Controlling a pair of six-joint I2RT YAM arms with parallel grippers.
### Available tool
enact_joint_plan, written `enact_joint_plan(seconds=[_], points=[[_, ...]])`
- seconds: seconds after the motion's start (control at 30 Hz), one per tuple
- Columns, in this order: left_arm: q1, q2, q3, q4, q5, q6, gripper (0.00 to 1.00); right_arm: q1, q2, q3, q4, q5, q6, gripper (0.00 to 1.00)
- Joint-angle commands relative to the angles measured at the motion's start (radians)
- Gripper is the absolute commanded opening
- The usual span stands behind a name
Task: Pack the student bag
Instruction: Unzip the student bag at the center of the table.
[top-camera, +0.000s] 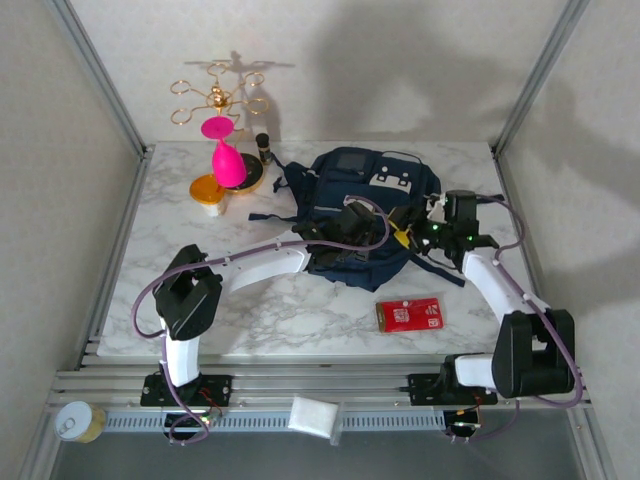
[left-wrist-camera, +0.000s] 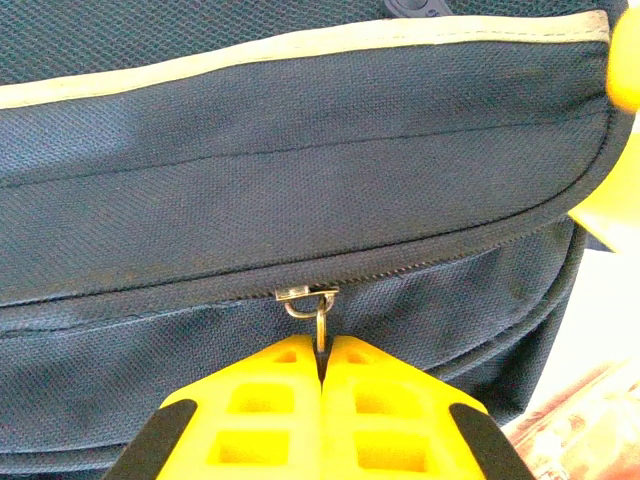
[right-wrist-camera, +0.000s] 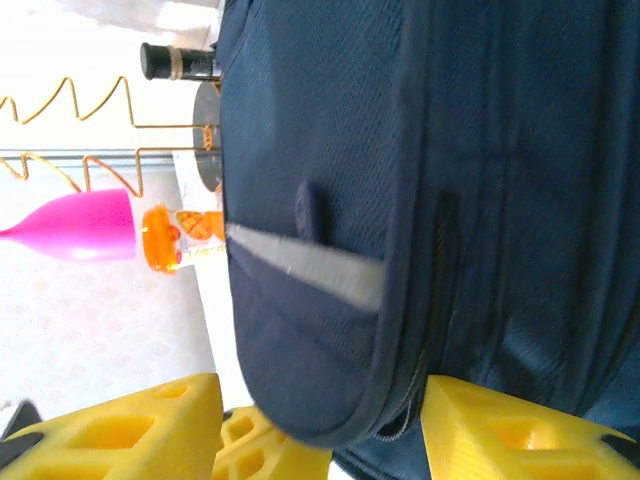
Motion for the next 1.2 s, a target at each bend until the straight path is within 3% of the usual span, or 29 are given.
enact_joint_plan(seconds=[0.0,0.13,0.2,0.37,0.57,0.63,0.87,1.03,1.17], points=[[-0.001,0.007,-0.002,0.033,0.016,0.001,0.0,0.045,-0.03,-0.034,0.102,0.043,0.142,0.51],[-0.001,0.01,0.002,0.031,0.014,0.007,0.0,0.092,-0.008,-0.012,0.148,0.109,0.19,0.44],[-0.001,0.01,0.0,0.035,0.014,0.01,0.0,0.112,0.005,0.0,0.173,0.146,0.216,0.36],[-0.001,0.013,-0.004,0.039,0.011,0.01,0.0,0.155,0.031,-0.003,0.215,0.216,0.268,0.34],[0.004,0.001,-0.011,0.009,-0.043,0.009,0.0,0.155,0.045,0.015,0.188,0.247,0.214,0.08],[0.007,-0.015,-0.024,-0.006,-0.079,0.007,0.0,0.148,0.058,0.03,0.162,0.22,0.172,0.0],[0.021,-0.121,-0.135,-0.024,-0.107,-0.023,0.0,0.119,0.082,0.124,0.032,0.083,-0.1,0.0],[0.038,-0.191,-0.23,-0.049,-0.145,-0.077,0.0,-0.026,0.041,0.118,-0.044,-0.088,-0.199,0.0],[0.055,-0.236,-0.316,-0.012,-0.134,-0.077,0.0,-0.133,0.096,0.235,-0.232,-0.189,-0.383,0.0]])
